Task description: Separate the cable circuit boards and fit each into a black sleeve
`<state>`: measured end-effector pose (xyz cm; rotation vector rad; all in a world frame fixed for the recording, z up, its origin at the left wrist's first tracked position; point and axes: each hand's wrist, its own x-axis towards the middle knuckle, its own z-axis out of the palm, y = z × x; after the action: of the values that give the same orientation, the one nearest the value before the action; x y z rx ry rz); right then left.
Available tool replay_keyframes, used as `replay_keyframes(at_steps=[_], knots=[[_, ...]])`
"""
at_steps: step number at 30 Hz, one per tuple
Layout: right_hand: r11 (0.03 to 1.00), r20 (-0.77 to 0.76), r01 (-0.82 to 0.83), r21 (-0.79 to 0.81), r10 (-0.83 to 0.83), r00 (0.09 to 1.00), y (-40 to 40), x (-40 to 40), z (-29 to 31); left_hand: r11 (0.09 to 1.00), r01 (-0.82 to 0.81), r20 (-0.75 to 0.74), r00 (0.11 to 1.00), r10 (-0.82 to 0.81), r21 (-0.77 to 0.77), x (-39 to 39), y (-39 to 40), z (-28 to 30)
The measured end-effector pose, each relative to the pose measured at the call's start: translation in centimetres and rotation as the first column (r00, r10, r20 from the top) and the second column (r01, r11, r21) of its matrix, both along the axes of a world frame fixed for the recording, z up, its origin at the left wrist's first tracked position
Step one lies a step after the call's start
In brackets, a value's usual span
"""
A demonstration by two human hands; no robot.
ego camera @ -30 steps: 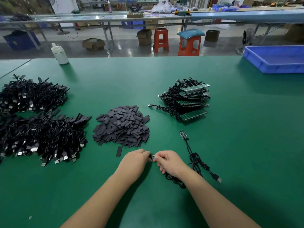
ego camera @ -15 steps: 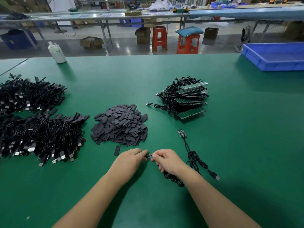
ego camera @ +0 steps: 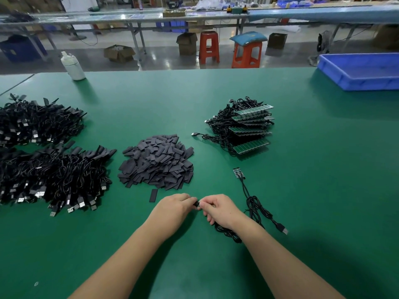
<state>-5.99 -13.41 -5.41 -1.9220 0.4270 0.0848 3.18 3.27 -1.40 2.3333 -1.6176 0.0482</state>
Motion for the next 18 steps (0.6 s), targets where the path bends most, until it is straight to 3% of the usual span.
replay_keyframes(at_steps=[9,14,18], knots=[[0.999,-0.005,-0.038,0.012,0.038,0.999,-0.3,0.1,0.1,0.977,-0.013,0.06,0.998,0.0,0.215,-0.6,-1.1,0.0],[0.986,0.022,0.061,0.157,-0.065,0.998,-0.1,0.2,0.0,0.962,-0.125,0.092,0.99,0.105,0.243,-0.2,-1.1,0.0],[0.987,0.0,0.063,0.145,-0.064,0.998,-0.1,0.2,0.0,0.96,-0.124,0.073,0.991,0.109,0.251,-0.3,-1.2,0.2]])
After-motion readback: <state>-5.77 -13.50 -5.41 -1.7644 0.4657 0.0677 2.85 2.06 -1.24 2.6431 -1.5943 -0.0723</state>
